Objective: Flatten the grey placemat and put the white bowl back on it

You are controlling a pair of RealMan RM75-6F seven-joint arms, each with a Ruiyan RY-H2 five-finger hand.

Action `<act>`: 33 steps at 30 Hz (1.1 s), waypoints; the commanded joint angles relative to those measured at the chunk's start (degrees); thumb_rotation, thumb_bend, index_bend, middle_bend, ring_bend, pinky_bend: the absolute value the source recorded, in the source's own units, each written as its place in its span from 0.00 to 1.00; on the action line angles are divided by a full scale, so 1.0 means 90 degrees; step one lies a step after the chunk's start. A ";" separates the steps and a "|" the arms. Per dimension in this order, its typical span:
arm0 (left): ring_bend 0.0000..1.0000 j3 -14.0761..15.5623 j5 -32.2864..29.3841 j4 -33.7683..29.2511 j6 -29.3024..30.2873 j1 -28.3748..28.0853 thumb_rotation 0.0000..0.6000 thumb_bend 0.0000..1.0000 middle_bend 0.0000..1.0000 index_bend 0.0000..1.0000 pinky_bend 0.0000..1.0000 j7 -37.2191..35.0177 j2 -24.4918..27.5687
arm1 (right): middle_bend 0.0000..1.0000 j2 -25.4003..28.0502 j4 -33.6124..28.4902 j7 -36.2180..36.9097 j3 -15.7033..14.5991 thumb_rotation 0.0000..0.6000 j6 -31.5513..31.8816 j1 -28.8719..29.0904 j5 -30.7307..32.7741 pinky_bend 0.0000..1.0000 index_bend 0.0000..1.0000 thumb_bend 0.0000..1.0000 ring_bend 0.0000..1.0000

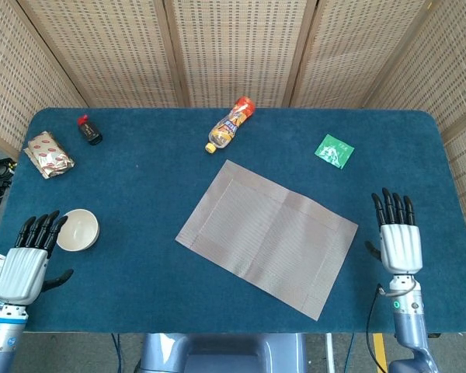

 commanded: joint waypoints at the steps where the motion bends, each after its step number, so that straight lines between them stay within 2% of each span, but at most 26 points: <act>1: 0.00 -0.0028 0.0039 -0.0048 -0.0037 -0.0056 1.00 0.07 0.00 0.00 0.00 0.0107 -0.0008 | 0.00 0.0253 -0.0317 0.0602 -0.0317 1.00 0.0566 -0.0450 -0.0347 0.00 0.04 0.21 0.00; 8: 0.00 -0.0139 0.0147 -0.0138 -0.0315 -0.0340 1.00 0.07 0.00 0.00 0.00 0.0634 -0.0084 | 0.00 0.0511 -0.0502 0.0757 -0.0645 1.00 0.1048 -0.0802 -0.0780 0.00 0.03 0.17 0.00; 15: 0.00 -0.0372 -0.0280 -0.0134 -0.1190 -0.0901 1.00 0.08 0.00 0.00 0.00 0.1100 -0.0392 | 0.00 0.0653 -0.0538 0.0901 -0.0647 1.00 0.1128 -0.0873 -0.0913 0.00 0.03 0.18 0.00; 19: 0.00 -0.0521 -0.0411 -0.0070 -0.1640 -0.1270 1.00 0.08 0.00 0.05 0.00 0.1201 -0.0558 | 0.00 0.0757 -0.0635 0.1046 -0.0617 1.00 0.1100 -0.0905 -0.0878 0.00 0.03 0.18 0.00; 24: 0.00 -0.0778 -0.0546 0.0215 -0.2063 -0.1786 1.00 0.10 0.00 0.17 0.00 0.1403 -0.0973 | 0.00 0.0926 -0.0782 0.1217 -0.0598 1.00 0.1148 -0.0951 -0.0949 0.00 0.03 0.18 0.00; 33: 0.00 -0.1073 -0.1078 0.1297 -0.2569 -0.2505 1.00 0.11 0.00 0.23 0.00 0.1843 -0.2110 | 0.00 0.1010 -0.0806 0.1439 -0.0537 1.00 0.1101 -0.0972 -0.0951 0.00 0.03 0.17 0.00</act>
